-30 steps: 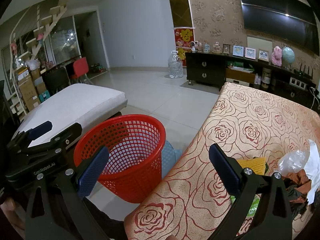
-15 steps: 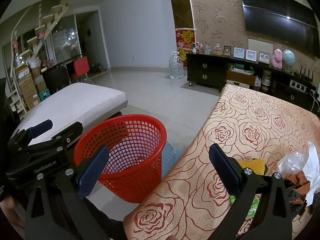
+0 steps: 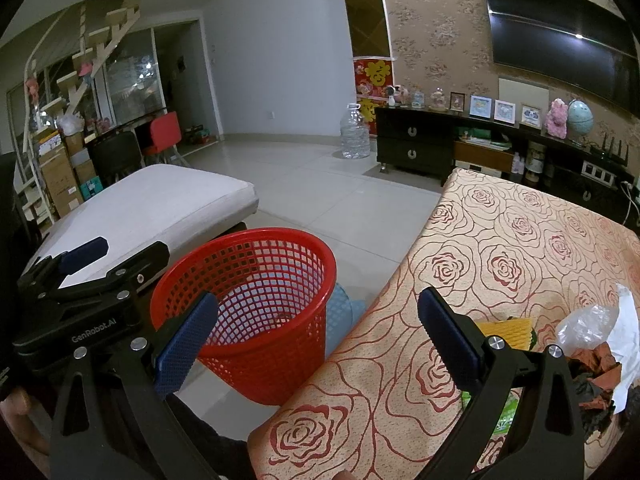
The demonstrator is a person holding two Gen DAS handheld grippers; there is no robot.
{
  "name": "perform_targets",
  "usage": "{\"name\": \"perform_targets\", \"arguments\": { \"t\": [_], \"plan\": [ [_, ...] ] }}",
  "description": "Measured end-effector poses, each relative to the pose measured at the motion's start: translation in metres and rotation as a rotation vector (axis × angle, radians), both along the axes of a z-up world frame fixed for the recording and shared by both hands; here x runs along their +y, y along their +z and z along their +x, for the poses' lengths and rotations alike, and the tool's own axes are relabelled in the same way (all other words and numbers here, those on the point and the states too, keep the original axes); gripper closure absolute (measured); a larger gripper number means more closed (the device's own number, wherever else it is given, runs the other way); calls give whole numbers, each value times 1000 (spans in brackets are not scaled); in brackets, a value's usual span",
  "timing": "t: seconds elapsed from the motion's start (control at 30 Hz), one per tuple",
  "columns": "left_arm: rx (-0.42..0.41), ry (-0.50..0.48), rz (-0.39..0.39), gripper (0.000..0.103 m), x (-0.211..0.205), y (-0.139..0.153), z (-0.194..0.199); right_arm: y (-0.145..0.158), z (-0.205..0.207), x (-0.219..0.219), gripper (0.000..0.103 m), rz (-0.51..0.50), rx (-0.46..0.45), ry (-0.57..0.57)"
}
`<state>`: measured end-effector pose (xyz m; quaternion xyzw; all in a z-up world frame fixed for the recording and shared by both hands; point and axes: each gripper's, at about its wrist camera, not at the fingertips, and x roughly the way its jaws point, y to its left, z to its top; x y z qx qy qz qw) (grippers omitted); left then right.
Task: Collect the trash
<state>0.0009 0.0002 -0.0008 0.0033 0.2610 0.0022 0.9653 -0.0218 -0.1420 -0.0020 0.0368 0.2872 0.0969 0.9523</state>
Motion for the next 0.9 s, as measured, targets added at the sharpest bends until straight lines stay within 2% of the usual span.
{"name": "perform_targets", "arguments": {
  "t": [0.9],
  "plan": [
    [1, -1, 2, 11, 0, 0, 0, 0, -1, 2, 6, -2, -1, 14]
  ]
}}
